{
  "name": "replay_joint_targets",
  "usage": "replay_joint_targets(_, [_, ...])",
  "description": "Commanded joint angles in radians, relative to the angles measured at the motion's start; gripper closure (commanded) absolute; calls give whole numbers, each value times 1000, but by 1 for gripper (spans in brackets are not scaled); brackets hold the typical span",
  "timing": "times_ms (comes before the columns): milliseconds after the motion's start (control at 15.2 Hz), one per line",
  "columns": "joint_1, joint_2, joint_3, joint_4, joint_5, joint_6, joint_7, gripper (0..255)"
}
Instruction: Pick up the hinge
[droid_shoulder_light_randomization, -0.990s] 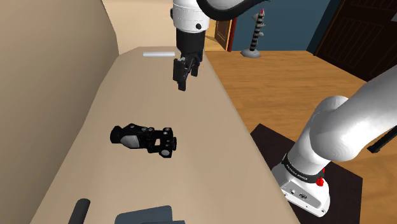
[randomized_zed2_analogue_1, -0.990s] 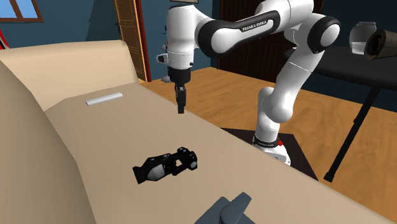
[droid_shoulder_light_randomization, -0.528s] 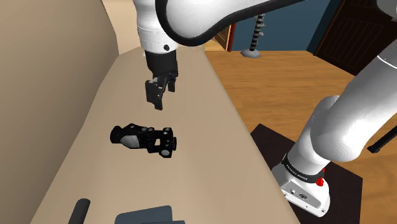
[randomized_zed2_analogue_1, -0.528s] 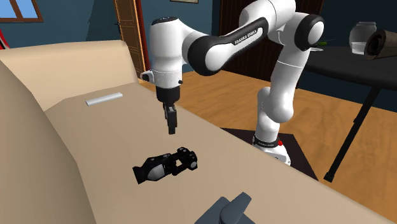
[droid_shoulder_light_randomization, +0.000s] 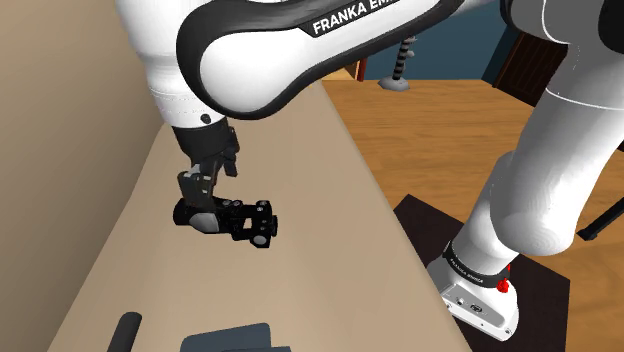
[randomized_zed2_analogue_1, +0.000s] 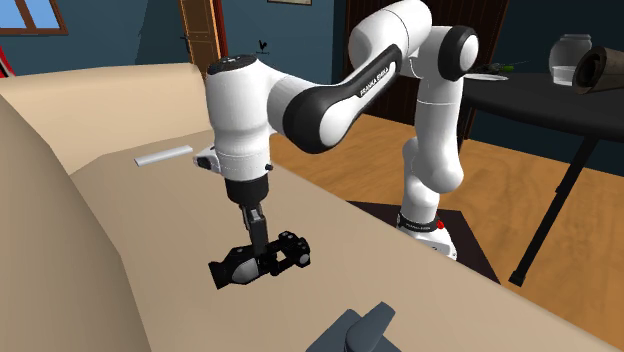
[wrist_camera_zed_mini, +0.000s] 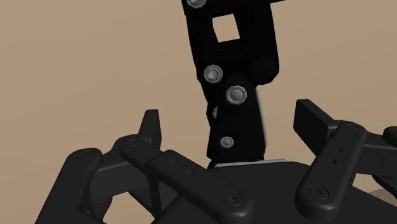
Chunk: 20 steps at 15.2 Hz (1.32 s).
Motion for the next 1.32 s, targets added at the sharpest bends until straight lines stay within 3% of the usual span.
replay_joint_targets(0, [14,46,7,16,-27,18,18,0])
replay_joint_targets(528, [17,75,2,-42,-49,98,37,0])
replay_joint_targets(594, [17,74,2,-44,-49,99,37,255])
replay_joint_targets(1254, [17,70,3,-34,-46,86,34,255])
